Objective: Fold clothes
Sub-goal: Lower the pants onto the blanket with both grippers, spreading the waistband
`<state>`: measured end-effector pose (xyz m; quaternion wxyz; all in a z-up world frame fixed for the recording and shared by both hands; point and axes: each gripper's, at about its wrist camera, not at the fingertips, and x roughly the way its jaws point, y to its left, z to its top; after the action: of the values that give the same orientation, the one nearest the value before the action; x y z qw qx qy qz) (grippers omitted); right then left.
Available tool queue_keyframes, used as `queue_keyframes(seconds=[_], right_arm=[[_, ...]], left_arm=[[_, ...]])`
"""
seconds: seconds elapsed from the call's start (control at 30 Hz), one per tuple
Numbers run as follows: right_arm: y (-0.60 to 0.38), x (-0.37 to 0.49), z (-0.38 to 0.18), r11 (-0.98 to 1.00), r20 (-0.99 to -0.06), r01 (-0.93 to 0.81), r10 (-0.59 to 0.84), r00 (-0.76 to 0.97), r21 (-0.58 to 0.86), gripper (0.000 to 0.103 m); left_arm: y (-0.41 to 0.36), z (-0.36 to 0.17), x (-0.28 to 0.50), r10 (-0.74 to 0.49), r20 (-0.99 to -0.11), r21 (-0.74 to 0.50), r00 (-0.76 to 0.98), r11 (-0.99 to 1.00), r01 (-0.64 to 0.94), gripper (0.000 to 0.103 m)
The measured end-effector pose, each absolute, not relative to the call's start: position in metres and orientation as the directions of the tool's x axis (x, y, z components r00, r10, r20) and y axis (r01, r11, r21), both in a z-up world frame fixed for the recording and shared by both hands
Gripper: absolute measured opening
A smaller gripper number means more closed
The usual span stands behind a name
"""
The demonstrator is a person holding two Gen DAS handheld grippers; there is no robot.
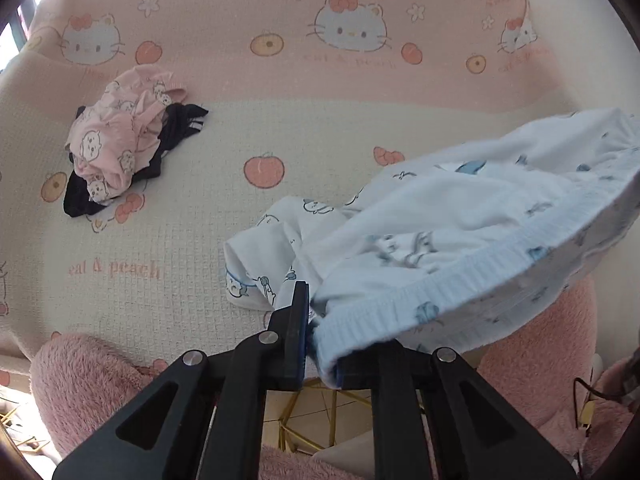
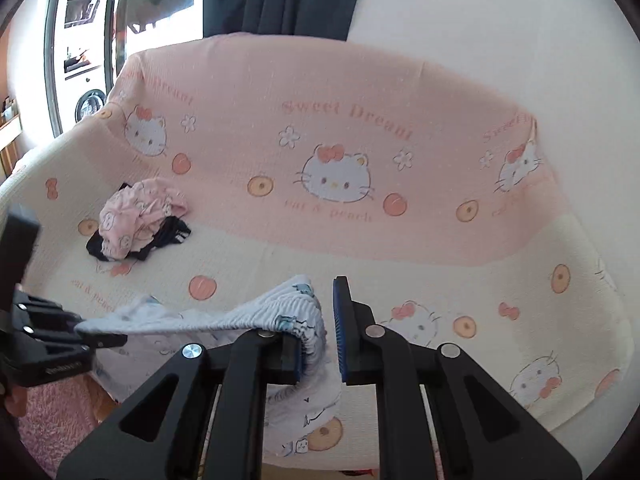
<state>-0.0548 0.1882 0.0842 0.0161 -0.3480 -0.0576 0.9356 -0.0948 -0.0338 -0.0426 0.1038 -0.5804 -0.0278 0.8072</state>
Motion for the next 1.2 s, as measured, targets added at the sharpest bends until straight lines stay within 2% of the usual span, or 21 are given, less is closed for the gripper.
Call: queue_keyframes(seconds=[0.13, 0.23, 0.3, 0.4, 0.47, 0.53, 0.57, 0.6, 0.63, 0.73, 0.87, 0.93, 1.07, 1.13, 1.2], right_arm=[[0.191, -0.049, 0.096, -0.995, -0.681, 0.075, -0.009, -0.732, -0.068, 0.012], [0.188, -0.046, 0.07, -0.975, -0.709, 0.076, 0.098, -0.698, -0.209, 0.017], [0.197, -0.05, 0.03, -0.972, -0.788, 0.082, 0.128, -0.602, -0.22, 0.018], [0.204, -0.041, -0.036, -0.993, -0.917, 0.104, -0.086, -0.39, 0.049, 0.038], [0.187, -0.033, -0.05, -0.97, -0.916, 0.15, -0.233, -0.327, 0.192, 0.041], [0.164, -0.027, -0.05, -0.937, -0.895, 0.215, -0.332, -0.298, 0.276, 0.04], [0.158, -0.028, -0.045, -0.938, -0.892, 0.231, -0.325, -0.315, 0.26, 0.037], [0.153, -0.029, -0.04, -0.941, -0.889, 0.244, -0.308, -0.338, 0.233, 0.023], [0.155, -0.033, -0.034, -0.958, -0.892, 0.233, -0.248, -0.379, 0.168, 0.016], [0.185, -0.054, -0.006, -0.991, -0.871, 0.133, -0.085, -0.485, 0.022, 0.016], [0.222, -0.09, 0.078, -0.994, -0.771, 0.07, 0.022, -0.637, -0.086, 0.016], [0.226, -0.099, 0.129, -0.992, -0.695, 0.055, 0.038, -0.718, -0.111, 0.016], [0.219, -0.096, 0.22, -0.989, -0.512, 0.017, 0.063, -0.857, -0.15, 0.016], [0.217, -0.09, 0.243, -0.991, -0.467, 0.016, 0.049, -0.883, -0.134, 0.016], [0.214, -0.082, 0.245, -0.995, -0.472, 0.033, 0.016, -0.881, -0.096, 0.016]], left_arm=[[-0.037, -0.008, -0.091, 0.277, -0.873, -0.24, -0.401, -0.96, -0.142, 0.006], [-0.055, 0.058, -0.09, 0.345, -0.764, -0.32, -0.545, -0.936, -0.143, 0.006], [-0.069, 0.104, -0.085, 0.372, -0.679, -0.358, -0.633, -0.921, -0.157, 0.006], [-0.067, 0.139, -0.078, 0.415, -0.631, -0.373, -0.656, -0.903, -0.213, 0.006], [-0.049, 0.145, -0.07, 0.373, -0.641, -0.282, -0.671, -0.927, -0.246, 0.006], [-0.036, 0.141, -0.066, 0.338, -0.653, -0.215, -0.677, -0.941, -0.262, 0.006], [-0.038, 0.139, -0.066, 0.341, -0.654, -0.222, -0.676, -0.94, -0.259, 0.006], [-0.044, 0.137, -0.067, 0.347, -0.652, -0.238, -0.674, -0.938, -0.253, 0.006], [-0.05, 0.137, -0.068, 0.342, -0.651, -0.244, -0.677, -0.94, -0.241, 0.006], [-0.069, 0.135, -0.078, 0.331, -0.656, -0.252, -0.678, -0.943, -0.217, 0.006], [-0.075, 0.133, -0.116, 0.268, -0.708, -0.174, -0.653, -0.963, -0.206, 0.006], [-0.075, 0.155, -0.118, 0.286, -0.677, -0.165, -0.678, -0.957, -0.239, 0.006], [-0.074, 0.212, -0.089, 0.316, -0.532, -0.128, -0.785, -0.947, -0.295, 0.006], [-0.077, 0.203, -0.083, 0.319, -0.557, -0.144, -0.767, -0.947, -0.289, 0.006], [-0.08, 0.188, -0.079, 0.314, -0.593, -0.157, -0.742, -0.948, -0.276, 0.006]])
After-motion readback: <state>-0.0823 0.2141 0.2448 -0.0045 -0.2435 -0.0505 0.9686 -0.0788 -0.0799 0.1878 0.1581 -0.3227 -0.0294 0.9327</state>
